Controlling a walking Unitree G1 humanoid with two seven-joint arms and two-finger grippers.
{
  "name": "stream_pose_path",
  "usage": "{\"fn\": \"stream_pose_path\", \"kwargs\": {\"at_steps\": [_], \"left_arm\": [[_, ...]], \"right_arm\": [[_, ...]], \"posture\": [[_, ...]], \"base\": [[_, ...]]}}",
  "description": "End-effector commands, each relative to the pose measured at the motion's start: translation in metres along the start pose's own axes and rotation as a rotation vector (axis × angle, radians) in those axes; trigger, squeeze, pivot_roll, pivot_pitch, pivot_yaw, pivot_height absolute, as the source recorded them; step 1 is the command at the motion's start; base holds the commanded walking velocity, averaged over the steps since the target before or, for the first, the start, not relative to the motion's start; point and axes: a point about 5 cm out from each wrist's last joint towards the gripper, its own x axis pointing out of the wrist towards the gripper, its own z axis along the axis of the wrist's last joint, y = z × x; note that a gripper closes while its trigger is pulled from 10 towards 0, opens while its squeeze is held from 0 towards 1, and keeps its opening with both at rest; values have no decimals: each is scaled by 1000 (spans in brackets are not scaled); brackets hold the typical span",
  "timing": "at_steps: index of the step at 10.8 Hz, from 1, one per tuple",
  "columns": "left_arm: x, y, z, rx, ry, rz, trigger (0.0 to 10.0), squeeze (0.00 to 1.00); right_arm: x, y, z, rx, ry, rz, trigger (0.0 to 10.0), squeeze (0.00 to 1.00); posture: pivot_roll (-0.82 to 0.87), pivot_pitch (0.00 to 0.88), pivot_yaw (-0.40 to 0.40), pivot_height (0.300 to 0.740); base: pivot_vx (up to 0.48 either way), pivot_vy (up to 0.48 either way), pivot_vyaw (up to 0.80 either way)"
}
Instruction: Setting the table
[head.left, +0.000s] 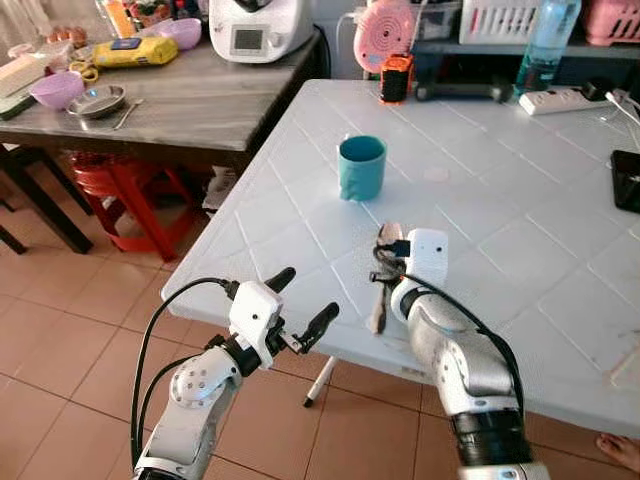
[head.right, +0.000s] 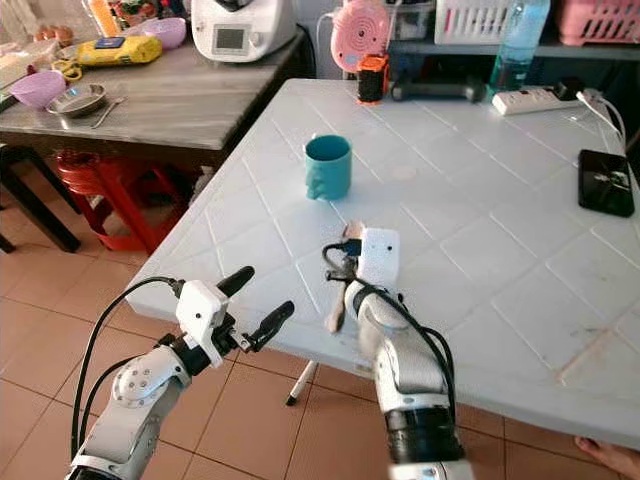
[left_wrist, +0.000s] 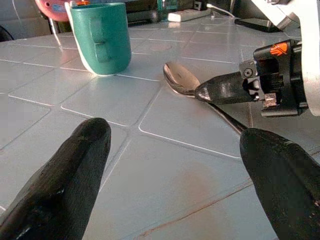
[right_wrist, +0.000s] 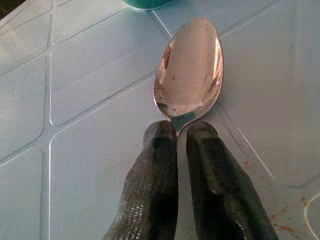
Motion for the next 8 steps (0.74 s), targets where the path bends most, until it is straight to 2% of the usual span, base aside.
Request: {"fn": "stream_pose_path", "kwargs": {"at_steps": [1,5,8], "left_arm": [[-4,1,-5,3,27,8,10000,0],[-3,1,-6,-2,37,0,10000,0],[0,1,-4,-10,26,3,10000,0]], "right_arm": [[-13,-42,-82,-41,347,-167,0,0],[-42,-75,-93,-149,330,-260,0,0],[-49,-80,-74,-230,239,-277,0,0]], "posture": [[-77,123,136,740],[-94,132,150,740],[-103,139,151,740]], "base": [[0,0,0],[0,0,0],[0,0,0]]}}
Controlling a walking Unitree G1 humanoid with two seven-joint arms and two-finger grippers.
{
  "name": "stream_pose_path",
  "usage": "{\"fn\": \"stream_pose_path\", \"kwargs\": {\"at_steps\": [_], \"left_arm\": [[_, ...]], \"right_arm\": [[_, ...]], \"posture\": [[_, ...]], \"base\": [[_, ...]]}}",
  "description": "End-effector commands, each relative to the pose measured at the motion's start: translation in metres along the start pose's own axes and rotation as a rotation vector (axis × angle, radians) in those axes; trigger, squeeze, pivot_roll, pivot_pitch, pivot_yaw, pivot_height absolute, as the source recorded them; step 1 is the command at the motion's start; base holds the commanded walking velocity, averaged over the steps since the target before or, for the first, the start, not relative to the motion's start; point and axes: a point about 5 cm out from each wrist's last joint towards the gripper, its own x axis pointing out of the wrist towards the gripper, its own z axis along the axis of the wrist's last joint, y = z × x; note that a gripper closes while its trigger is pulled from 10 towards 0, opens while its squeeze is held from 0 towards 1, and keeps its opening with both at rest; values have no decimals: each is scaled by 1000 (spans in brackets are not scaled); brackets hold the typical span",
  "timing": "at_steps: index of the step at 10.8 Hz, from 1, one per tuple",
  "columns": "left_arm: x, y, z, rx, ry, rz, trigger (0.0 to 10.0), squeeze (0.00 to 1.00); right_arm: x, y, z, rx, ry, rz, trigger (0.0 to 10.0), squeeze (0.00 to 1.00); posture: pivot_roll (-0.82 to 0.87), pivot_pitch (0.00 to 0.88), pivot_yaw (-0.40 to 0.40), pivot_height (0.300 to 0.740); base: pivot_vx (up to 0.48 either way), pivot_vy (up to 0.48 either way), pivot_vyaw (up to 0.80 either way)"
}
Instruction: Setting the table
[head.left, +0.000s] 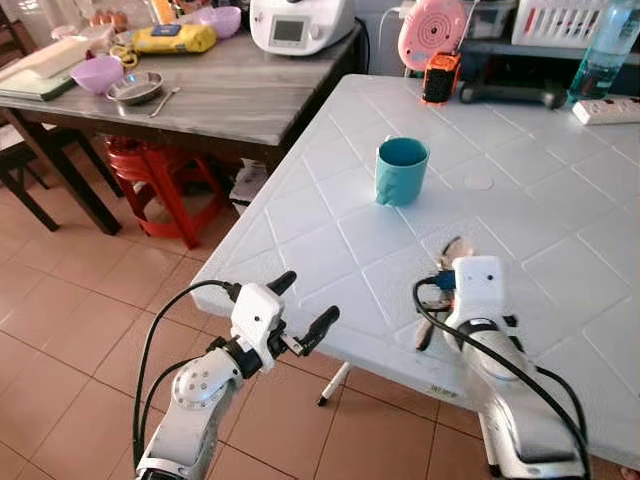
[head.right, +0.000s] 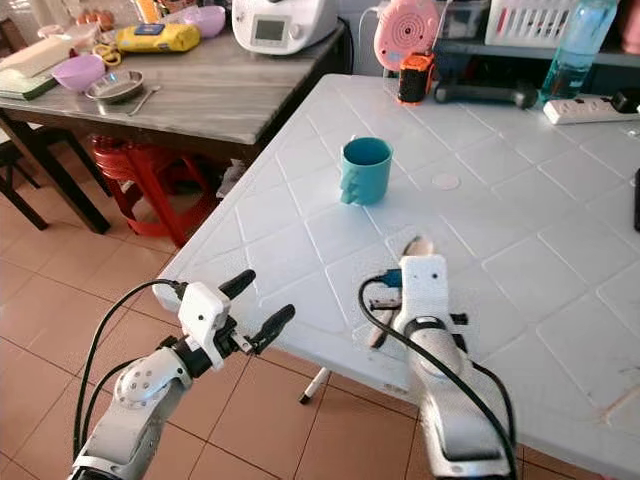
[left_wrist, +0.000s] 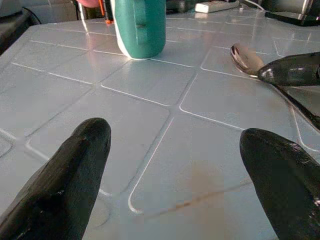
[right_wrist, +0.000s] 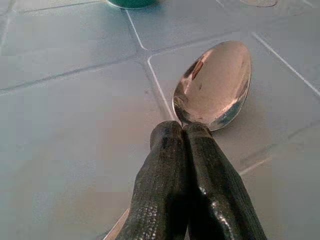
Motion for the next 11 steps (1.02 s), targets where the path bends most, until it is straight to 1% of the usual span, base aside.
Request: {"fn": "stream_pose_path", "kwargs": {"at_steps": [1,2,3,4,5,7,8,9,10,11], "left_arm": [[0,3,1,5,2,12,10000,0],[1,2,1,4,-4,19,10000,0],[2,2,2,3,-9,24,10000,0],[2,2,2,3,-10,27,10000,0],[2,3,2,4,-10,29,10000,0],[2,3,2,3,-9,32,10000,0],[2,3,2,3,-8,29,10000,0],[2,3,2,2,-7,28,10000,0],[2,2,2,1,-7,23,10000,0],[3,2,2,0,-7,18,10000,0]], "right_arm": [[-9,-16,-65,-75,301,-81,39,0],[-9,-16,-63,-101,275,-81,4314,0],[-8,-15,-61,-121,253,-72,10000,0],[-6,-14,-57,-149,225,-75,10000,0],[-4,-11,-48,-103,185,-67,10000,1000],[-3,-6,-33,-46,105,-71,10000,1000],[-5,-5,-22,8,48,-96,10000,1000],[-7,-6,-20,30,35,-105,10000,1000],[-10,-2,-18,70,35,-105,10000,1000],[-12,7,-11,79,17,-79,10000,1000]], "posture": [[-106,139,148,740],[-105,138,147,740],[-102,139,146,740],[-100,139,146,740],[-98,139,146,740],[-98,139,146,740],[-101,139,149,740],[-103,140,150,740],[-108,142,153,740],[-110,143,153,740]], "base": [[0,0,0],[0,0,0],[0,0,0],[0,0,0],[0,0,0],[0,0,0],[0,0,0],[0,0,0],[0,0,0],[0,0,0]]}}
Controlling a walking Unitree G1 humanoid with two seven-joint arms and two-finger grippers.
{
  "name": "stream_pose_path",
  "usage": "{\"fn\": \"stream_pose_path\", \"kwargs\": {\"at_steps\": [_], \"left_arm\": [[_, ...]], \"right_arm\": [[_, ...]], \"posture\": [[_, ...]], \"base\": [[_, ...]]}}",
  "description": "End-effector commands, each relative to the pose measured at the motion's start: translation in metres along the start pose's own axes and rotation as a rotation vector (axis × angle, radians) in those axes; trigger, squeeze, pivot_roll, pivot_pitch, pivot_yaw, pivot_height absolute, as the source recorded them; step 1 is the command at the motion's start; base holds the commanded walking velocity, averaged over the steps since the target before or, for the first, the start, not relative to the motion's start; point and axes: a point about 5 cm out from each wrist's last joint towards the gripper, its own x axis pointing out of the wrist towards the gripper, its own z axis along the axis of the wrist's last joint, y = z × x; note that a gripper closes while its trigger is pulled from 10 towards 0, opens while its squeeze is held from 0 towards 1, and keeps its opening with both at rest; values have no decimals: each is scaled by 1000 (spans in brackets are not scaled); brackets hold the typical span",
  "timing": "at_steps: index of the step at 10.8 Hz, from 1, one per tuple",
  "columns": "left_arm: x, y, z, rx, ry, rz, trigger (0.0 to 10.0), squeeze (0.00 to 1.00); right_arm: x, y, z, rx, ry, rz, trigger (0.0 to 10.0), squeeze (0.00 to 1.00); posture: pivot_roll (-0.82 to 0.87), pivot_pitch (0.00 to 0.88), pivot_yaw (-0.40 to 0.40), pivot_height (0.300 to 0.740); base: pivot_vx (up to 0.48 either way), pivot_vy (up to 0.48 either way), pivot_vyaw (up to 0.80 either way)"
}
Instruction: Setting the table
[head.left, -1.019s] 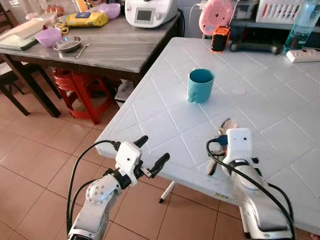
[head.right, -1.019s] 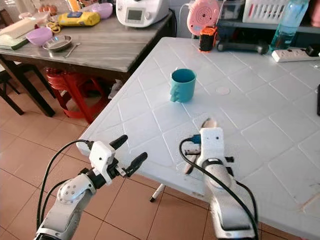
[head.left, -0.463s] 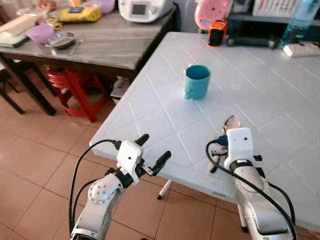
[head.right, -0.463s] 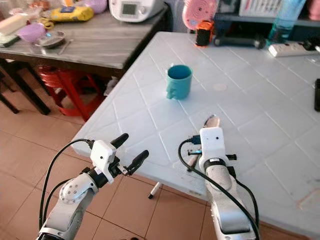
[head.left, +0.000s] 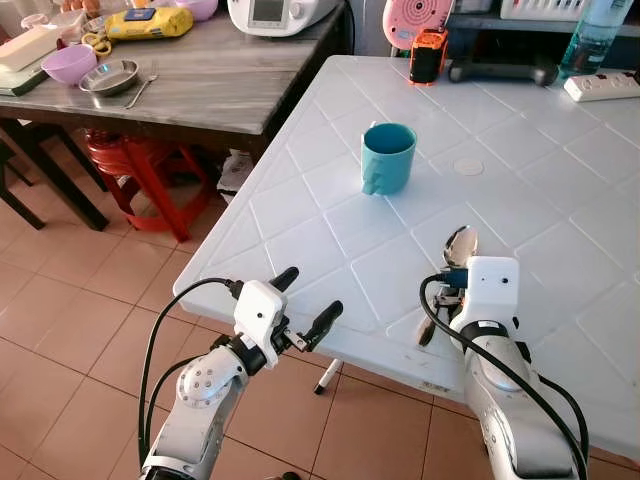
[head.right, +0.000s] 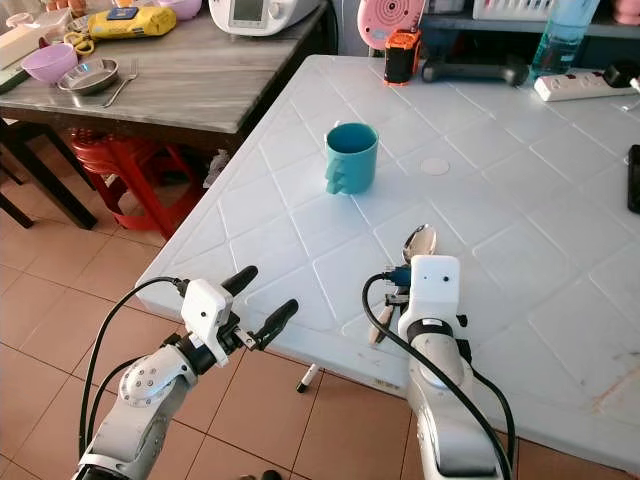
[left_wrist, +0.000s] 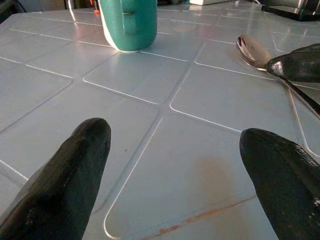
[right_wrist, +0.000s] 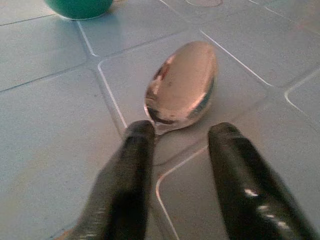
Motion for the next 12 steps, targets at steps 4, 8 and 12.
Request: {"fn": "stream_pose_path", "kwargs": {"at_steps": [4,8,12], "left_arm": [[1,1,0,2,7,2,10000,0],[1,3,0,4,9,-25,10000,0],[0,1,-1,3,15,-38,10000,0]], "right_arm": [[0,11,-5,3,68,34,10000,1000],[5,25,18,52,-19,62,10000,1000],[5,38,5,56,80,126,10000,1000]], "posture": [[-106,138,147,740],[-106,133,152,740],[-111,129,148,740]], "base": [[0,0,0],[0,0,0],[0,0,0]]}}
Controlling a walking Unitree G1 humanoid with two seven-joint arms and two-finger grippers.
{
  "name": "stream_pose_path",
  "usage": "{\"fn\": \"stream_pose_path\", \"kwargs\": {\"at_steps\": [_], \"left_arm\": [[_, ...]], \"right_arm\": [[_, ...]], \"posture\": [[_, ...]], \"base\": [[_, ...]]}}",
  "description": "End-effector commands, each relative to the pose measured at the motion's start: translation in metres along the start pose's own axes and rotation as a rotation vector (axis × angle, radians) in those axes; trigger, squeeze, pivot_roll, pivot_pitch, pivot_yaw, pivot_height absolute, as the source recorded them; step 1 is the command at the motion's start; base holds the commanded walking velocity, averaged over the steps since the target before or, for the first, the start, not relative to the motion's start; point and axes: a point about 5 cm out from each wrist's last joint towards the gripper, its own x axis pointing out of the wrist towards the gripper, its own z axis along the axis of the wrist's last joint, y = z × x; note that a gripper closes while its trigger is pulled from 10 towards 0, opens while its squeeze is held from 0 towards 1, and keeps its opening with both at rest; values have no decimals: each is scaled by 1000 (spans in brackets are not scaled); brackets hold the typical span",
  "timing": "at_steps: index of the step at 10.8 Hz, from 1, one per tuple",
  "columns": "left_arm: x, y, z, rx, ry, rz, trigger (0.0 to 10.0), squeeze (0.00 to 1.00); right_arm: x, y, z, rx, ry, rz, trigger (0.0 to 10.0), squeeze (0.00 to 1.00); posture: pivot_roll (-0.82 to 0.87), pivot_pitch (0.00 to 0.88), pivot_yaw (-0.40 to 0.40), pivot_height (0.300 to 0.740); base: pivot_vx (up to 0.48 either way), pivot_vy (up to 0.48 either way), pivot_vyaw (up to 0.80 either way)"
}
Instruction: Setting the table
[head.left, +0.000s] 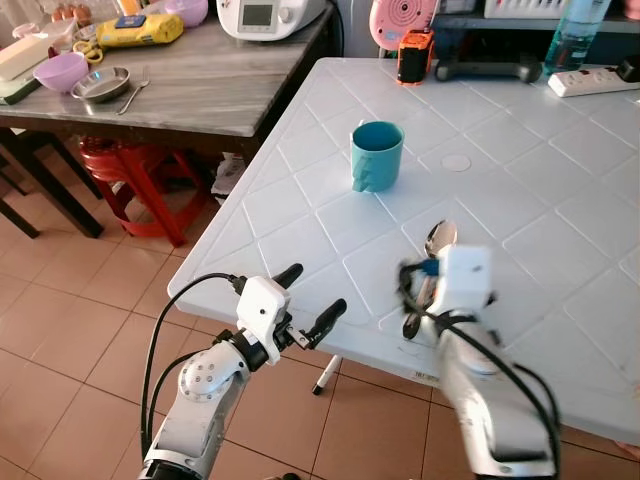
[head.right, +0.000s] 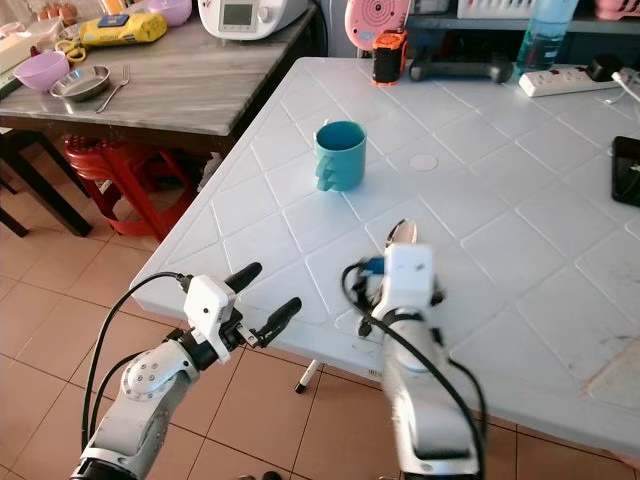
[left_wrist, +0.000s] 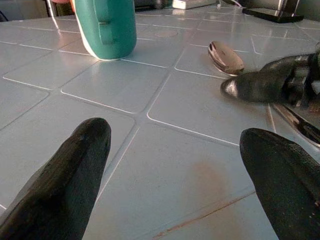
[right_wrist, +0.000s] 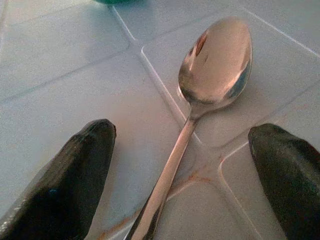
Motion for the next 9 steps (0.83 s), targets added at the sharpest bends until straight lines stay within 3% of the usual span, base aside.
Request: {"fn": "stream_pose_path", "kwargs": {"at_steps": [1,2,3,4,9], "left_arm": [[-3,0,-4,-6,22,-6,10000,0],[-2,0,-5,-9,22,-6,10000,0],[-2,-1,-5,-11,23,-6,10000,0],[-1,-2,-5,-13,24,-8,10000,0],[-3,-2,-7,-15,34,-15,10000,0]], "right_arm": [[1,12,-3,22,34,43,10000,361],[5,13,0,33,33,44,10000,0],[9,12,-1,39,49,25,4000,0],[11,9,-3,59,73,10,0,0],[-1,0,-29,76,228,-44,0,0]], "posture": [[-111,129,146,740],[-112,130,145,740],[-112,131,144,740],[-112,130,145,740],[-118,139,151,740]], "base": [[0,0,0],[0,0,0],[0,0,0],[0,0,0],[0,0,0]]}}
